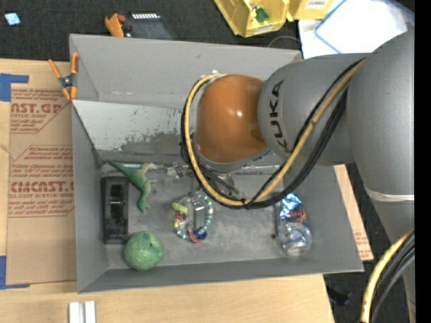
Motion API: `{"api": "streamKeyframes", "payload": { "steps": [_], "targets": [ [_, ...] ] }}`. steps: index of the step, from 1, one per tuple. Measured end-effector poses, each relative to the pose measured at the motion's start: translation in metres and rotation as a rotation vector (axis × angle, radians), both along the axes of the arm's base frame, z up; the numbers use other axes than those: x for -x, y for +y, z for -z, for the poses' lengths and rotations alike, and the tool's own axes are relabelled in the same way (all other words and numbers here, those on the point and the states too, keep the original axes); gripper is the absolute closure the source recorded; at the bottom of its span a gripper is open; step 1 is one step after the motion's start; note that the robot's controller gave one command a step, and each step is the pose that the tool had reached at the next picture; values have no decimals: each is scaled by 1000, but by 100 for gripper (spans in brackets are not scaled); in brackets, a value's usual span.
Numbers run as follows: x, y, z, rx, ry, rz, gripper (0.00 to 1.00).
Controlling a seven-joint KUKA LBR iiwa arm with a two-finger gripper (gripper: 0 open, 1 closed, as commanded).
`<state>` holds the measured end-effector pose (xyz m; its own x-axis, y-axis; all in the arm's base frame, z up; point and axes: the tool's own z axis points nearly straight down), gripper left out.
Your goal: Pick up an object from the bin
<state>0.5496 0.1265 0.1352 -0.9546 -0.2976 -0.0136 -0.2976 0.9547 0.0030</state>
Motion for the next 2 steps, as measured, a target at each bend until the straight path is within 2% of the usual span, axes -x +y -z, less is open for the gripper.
{"api": "streamKeyframes", "payload": {
  "steps": [1, 2],
  "targets": [
    [-12, -70, -32, 0, -2, -46, 0],
    [18, -29, -33, -1, -2, -60, 0]
  ]
}}
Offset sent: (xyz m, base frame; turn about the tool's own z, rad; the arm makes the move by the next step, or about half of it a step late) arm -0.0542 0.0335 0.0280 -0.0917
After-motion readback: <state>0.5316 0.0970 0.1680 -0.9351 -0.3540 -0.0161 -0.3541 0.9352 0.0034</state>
